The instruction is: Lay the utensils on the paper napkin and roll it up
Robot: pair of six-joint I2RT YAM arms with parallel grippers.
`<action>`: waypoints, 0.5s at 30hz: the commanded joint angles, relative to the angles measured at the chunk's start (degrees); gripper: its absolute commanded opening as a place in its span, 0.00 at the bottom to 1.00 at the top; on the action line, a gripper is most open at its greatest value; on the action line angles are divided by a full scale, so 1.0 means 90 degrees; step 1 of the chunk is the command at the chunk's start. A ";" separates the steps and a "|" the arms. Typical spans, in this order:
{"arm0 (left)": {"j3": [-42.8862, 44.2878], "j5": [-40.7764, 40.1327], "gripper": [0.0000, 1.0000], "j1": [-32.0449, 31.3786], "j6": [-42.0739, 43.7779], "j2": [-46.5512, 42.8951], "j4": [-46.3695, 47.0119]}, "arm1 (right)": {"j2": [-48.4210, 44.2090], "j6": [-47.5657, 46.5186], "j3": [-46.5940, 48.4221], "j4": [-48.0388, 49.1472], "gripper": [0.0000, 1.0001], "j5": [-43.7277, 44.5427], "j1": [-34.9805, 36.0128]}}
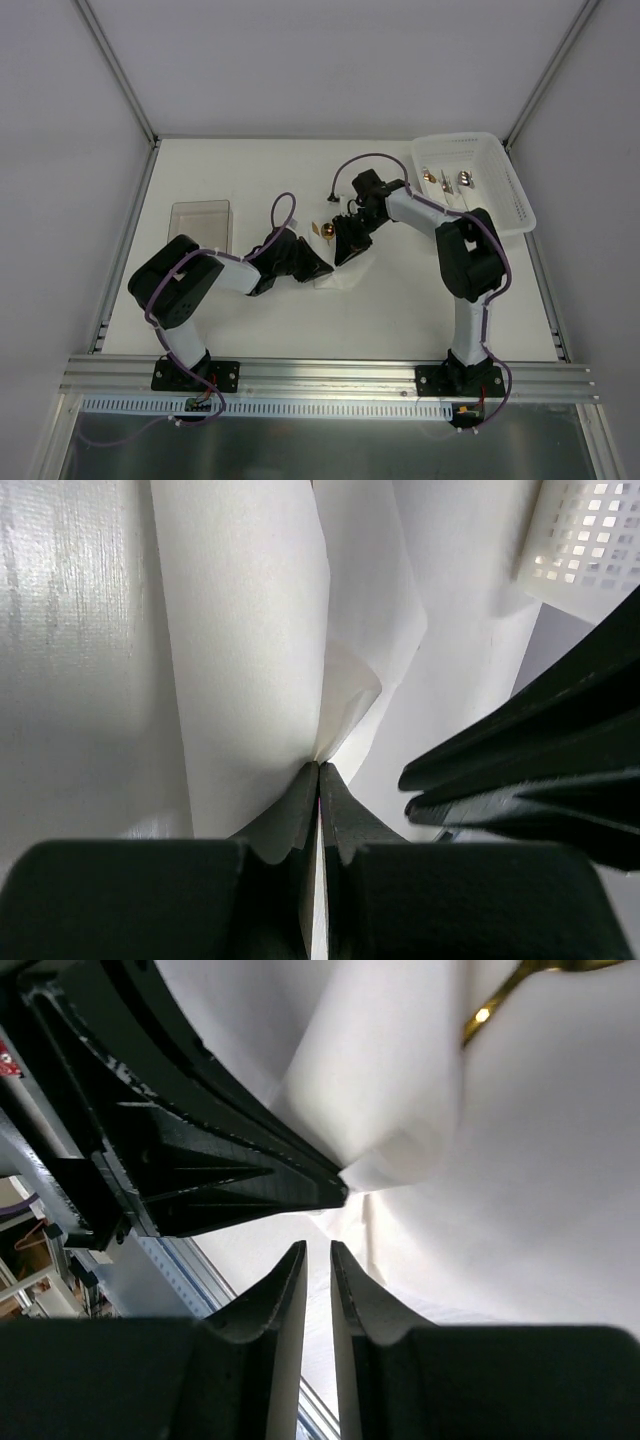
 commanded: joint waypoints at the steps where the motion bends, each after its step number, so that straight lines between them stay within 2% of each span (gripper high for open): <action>1: 0.0080 -0.0177 0.00 -0.0053 0.0199 0.0160 -0.0514 | -0.0128 -0.0065 -0.0084 0.0017 0.18 -0.0068 -0.0198; 6: 0.0158 -0.0138 0.00 -0.0053 0.0257 0.0140 -0.0583 | 0.0176 -0.0212 -0.0113 0.0046 0.14 0.0371 -0.0237; 15: 0.0265 -0.0128 0.00 -0.0082 0.0579 -0.0308 -0.0602 | 0.0635 -0.0046 -0.0113 0.0115 0.12 0.0675 -0.0227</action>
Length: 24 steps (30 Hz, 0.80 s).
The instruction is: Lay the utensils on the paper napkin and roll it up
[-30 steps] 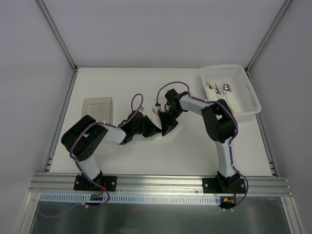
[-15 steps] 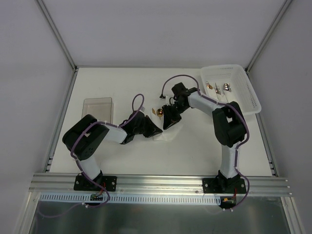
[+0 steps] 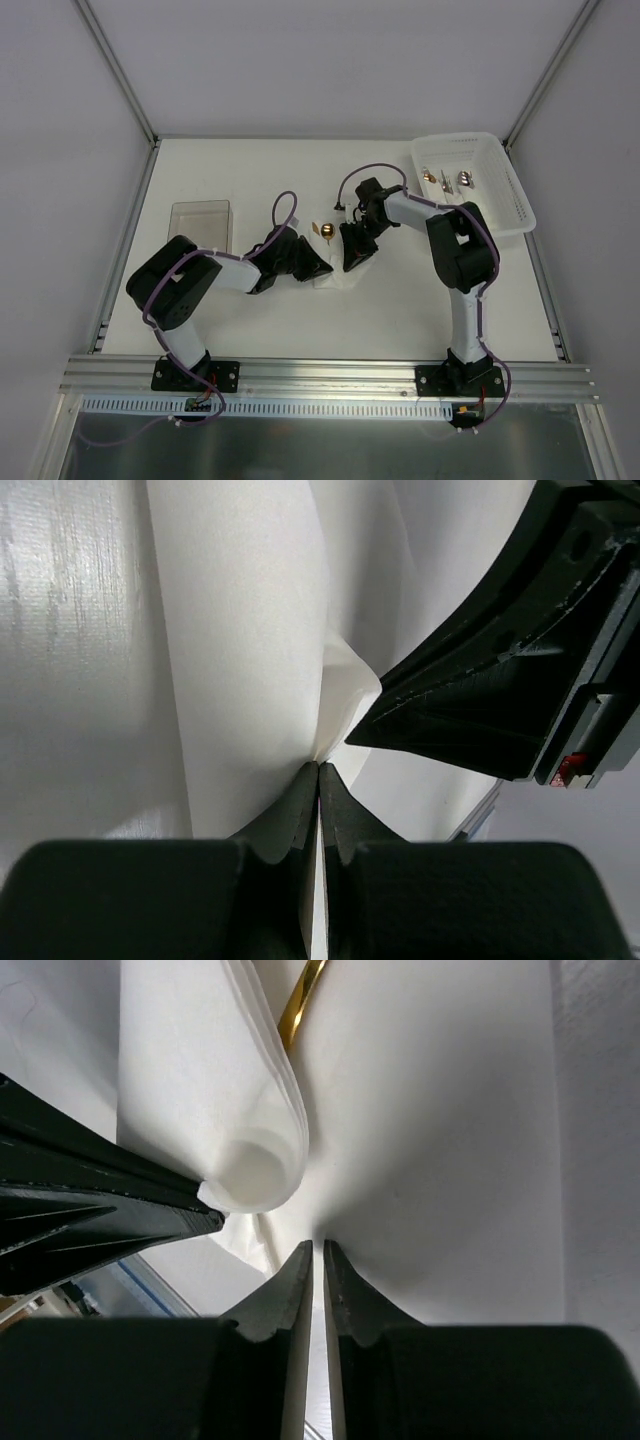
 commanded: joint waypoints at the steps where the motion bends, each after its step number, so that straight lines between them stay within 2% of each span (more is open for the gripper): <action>1: 0.0181 -0.0121 0.00 -0.0106 0.0448 -0.0272 -0.0325 | 0.0193 0.0051 0.0042 -0.0021 0.12 0.0111 0.0011; 10: 0.0718 -0.0013 0.00 -0.0390 0.0752 -0.0175 -0.0579 | 0.0272 0.0159 0.0042 -0.0021 0.11 -0.0006 0.0011; 24: 0.0934 0.0094 0.00 -0.0488 0.0586 0.0772 -0.0355 | 0.0194 0.0139 -0.0016 -0.0021 0.10 -0.0114 0.0020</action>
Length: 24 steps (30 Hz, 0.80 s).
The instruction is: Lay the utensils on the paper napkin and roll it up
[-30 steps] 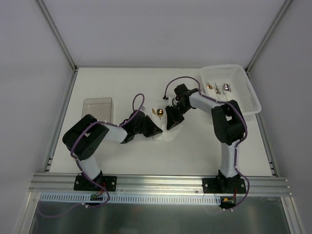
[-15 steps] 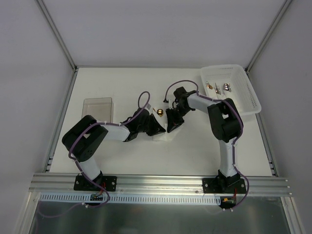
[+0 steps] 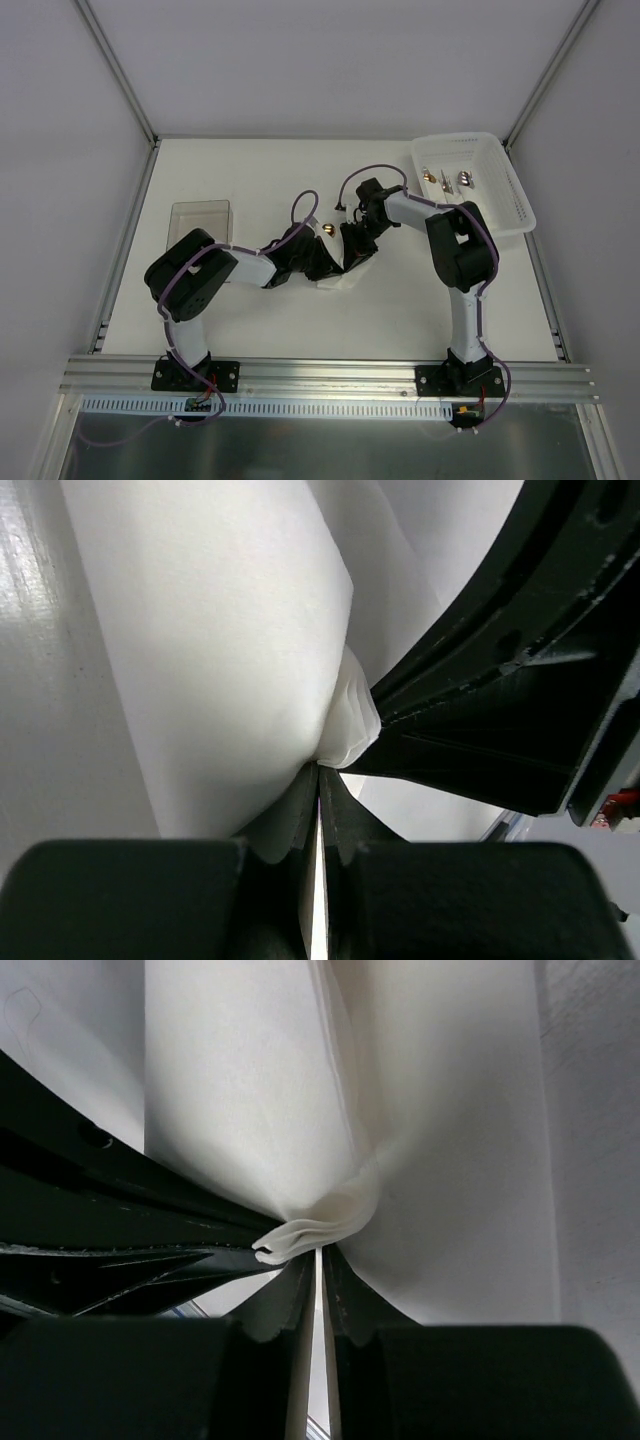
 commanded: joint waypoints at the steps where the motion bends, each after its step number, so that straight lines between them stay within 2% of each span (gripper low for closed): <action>1: 0.0088 0.0104 0.00 -0.0075 -0.0048 0.0231 0.0187 | 0.0075 -0.0031 -0.0026 -0.0016 0.10 0.0039 0.0030; 12: -0.0088 -0.0013 0.00 -0.0075 -0.0195 0.0514 -0.0223 | -0.0822 -0.0099 0.0081 -0.0046 0.14 -0.0322 -0.0204; 16: -0.0068 0.0055 0.00 -0.0075 -0.0136 0.0563 -0.0330 | -0.1048 0.0203 0.0276 0.0110 0.16 -0.0663 -0.0234; 24: -0.0019 0.0241 0.01 -0.0075 -0.0107 0.0729 -0.0438 | -0.0629 0.0770 0.0492 0.0501 0.17 -0.0840 -0.0136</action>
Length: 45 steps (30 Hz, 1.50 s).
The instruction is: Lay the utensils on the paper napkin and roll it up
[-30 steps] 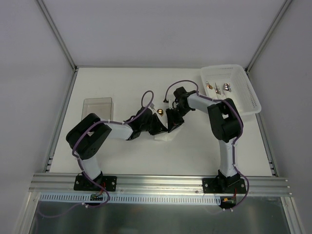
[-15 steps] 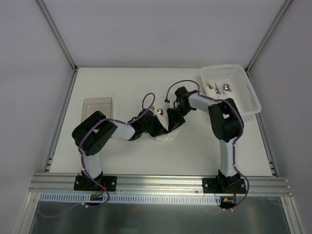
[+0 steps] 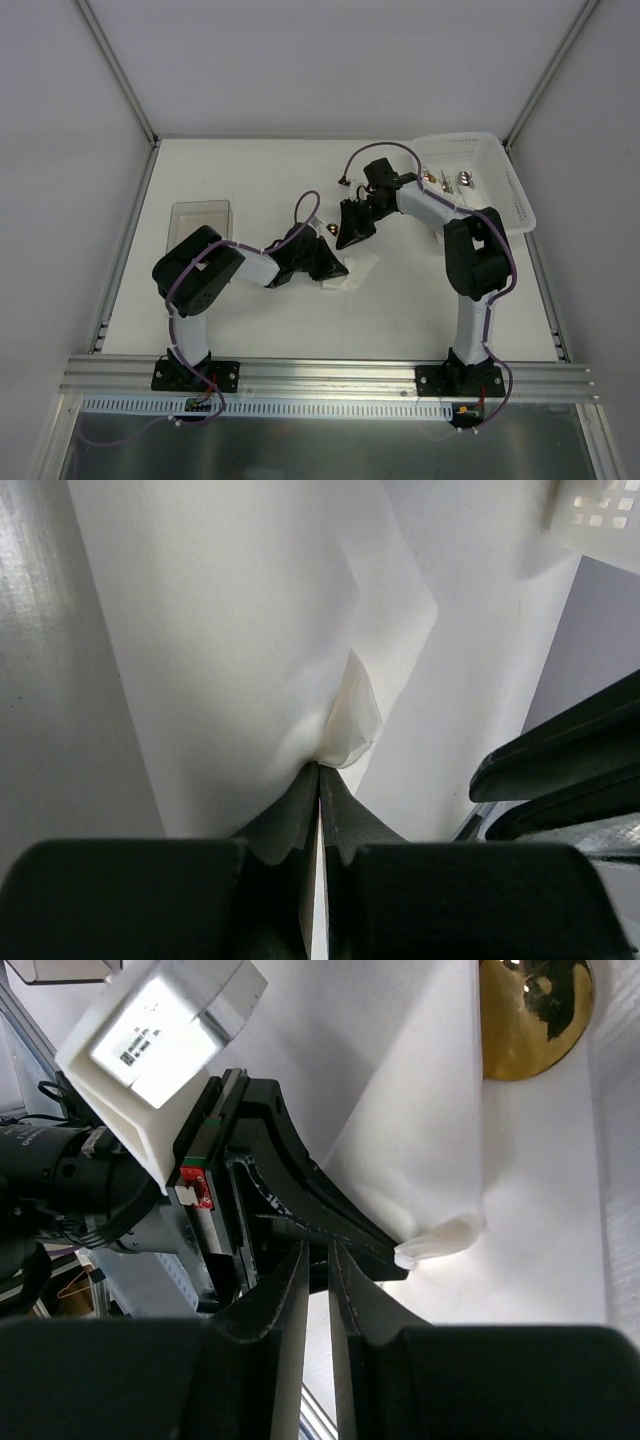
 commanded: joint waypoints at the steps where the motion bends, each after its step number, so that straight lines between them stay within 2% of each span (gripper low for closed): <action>1: -0.0129 0.0005 0.01 -0.0082 0.0221 0.0331 -0.0780 | 0.0136 0.0294 0.0181 0.0132 0.17 -0.0170 0.0082; 21: -0.0168 -0.0043 0.03 -0.0082 0.0436 0.0165 -0.0868 | 0.0996 -0.0008 -0.0122 0.0386 0.14 0.0895 0.0161; 25: -0.0158 -0.0004 0.09 -0.0082 0.0543 0.0087 -0.0878 | 0.0967 -0.0106 -0.0181 0.0337 0.13 0.1206 0.0219; 31: -0.0188 -0.0296 0.20 -0.0082 0.0904 -0.0645 -0.1287 | 0.0986 -0.0126 -0.0054 0.0055 0.10 0.1530 0.0268; 39: -0.0041 -0.0639 0.24 -0.0082 0.1295 -0.1699 -0.2108 | 0.1055 0.0021 0.0034 -0.0092 0.09 0.1462 0.0327; 45: 0.0183 -0.0591 0.24 -0.0101 0.1530 -0.1681 -0.2392 | 0.1113 0.0069 0.0112 -0.0151 0.09 0.1462 0.0346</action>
